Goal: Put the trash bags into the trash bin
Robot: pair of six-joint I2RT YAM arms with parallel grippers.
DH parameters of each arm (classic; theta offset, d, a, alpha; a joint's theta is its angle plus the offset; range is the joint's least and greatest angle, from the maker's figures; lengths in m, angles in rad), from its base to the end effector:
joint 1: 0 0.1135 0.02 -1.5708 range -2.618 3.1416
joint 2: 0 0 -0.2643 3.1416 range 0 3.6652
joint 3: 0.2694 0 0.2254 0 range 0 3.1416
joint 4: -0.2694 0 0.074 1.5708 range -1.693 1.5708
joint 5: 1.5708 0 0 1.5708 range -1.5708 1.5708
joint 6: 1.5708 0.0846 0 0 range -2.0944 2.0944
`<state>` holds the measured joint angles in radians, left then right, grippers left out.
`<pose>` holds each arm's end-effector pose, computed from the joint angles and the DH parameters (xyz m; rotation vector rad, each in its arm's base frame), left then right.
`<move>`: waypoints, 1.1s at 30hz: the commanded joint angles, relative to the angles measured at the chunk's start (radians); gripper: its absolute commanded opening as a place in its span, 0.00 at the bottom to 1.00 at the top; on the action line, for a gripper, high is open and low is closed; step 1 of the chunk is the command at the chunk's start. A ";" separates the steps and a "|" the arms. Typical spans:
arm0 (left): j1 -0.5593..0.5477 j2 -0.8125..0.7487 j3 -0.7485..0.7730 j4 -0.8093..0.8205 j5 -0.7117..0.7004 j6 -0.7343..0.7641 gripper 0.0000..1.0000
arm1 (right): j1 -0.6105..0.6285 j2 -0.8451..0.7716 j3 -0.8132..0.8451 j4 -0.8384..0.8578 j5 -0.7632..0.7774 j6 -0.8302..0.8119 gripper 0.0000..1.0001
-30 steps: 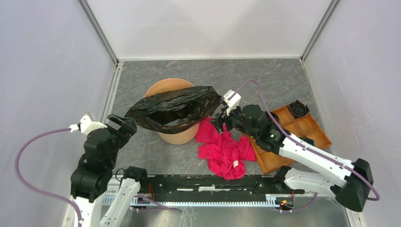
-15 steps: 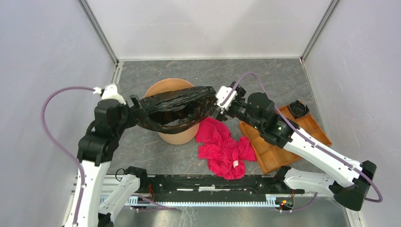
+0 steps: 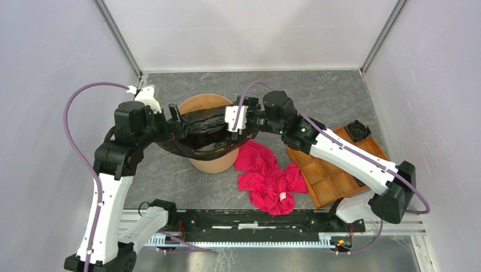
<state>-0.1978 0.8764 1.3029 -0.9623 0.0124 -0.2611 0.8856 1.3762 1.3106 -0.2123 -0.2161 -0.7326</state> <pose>0.1569 -0.0325 0.3801 -0.0596 2.1189 -0.2872 0.2013 0.2749 0.3755 -1.4409 1.1652 0.3063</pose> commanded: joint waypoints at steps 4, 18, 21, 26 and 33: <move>-0.001 0.044 0.047 0.026 0.081 0.070 0.97 | -0.011 0.111 0.115 0.071 -0.031 0.060 0.50; 0.000 -0.008 -0.005 0.065 0.038 0.074 1.00 | -0.104 0.229 0.186 0.299 0.031 0.439 0.00; -0.001 -0.020 -0.016 0.101 0.005 0.083 1.00 | -0.112 0.256 0.214 0.291 -0.010 0.475 0.00; -0.013 -0.059 -0.077 0.194 0.014 0.191 1.00 | -0.131 0.258 0.206 0.321 -0.069 0.514 0.00; -0.027 -0.191 -0.263 0.431 0.024 0.340 0.97 | -0.152 0.245 0.154 0.390 -0.124 0.572 0.00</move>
<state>-0.2214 0.7029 1.0595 -0.7010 0.0181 -0.0601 0.7475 1.6382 1.4742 0.0921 -0.2829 -0.2199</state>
